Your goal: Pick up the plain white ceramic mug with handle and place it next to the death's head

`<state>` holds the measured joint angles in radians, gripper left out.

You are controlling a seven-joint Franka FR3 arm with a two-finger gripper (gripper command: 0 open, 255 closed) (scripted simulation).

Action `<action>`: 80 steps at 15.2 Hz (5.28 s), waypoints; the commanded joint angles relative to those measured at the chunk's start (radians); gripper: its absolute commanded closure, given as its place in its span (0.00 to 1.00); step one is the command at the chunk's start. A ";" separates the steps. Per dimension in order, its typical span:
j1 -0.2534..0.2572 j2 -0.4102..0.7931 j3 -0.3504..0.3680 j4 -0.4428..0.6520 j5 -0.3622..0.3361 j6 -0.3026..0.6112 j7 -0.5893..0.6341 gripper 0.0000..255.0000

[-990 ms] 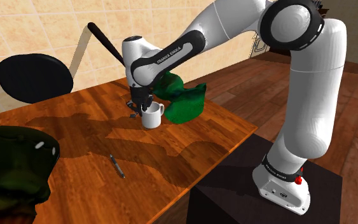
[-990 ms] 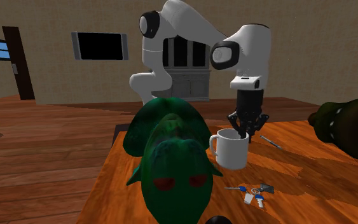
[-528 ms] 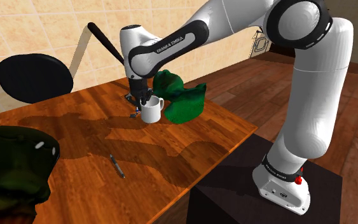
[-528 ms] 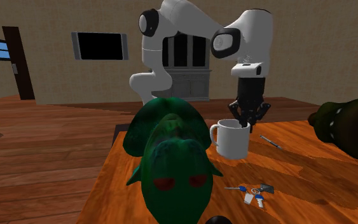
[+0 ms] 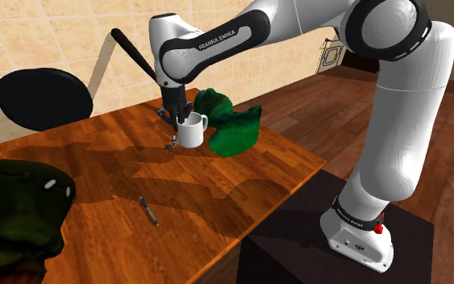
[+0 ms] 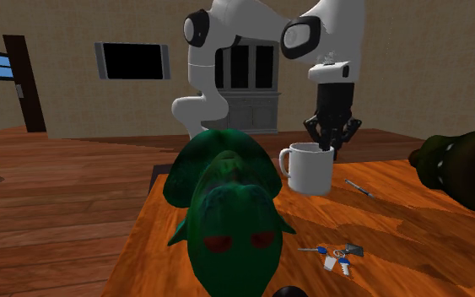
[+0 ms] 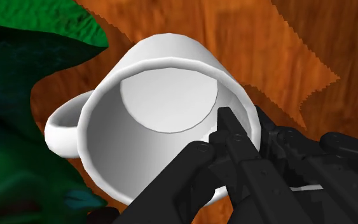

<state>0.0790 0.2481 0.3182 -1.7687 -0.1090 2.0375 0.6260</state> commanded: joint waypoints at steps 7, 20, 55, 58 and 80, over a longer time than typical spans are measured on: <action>0.000 -0.023 0.004 0.079 0.011 -0.101 -0.008 1.00; 0.005 -0.032 0.008 0.243 0.018 -0.273 -0.016 1.00; 0.251 -0.033 0.142 0.491 -0.019 -0.541 0.334 1.00; 0.303 -0.011 0.167 0.517 -0.035 -0.552 0.406 1.00; 0.527 0.124 0.241 0.548 -0.124 -0.485 0.693 1.00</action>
<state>0.6155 0.3823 0.5594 -1.1912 -0.2384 1.5316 1.3216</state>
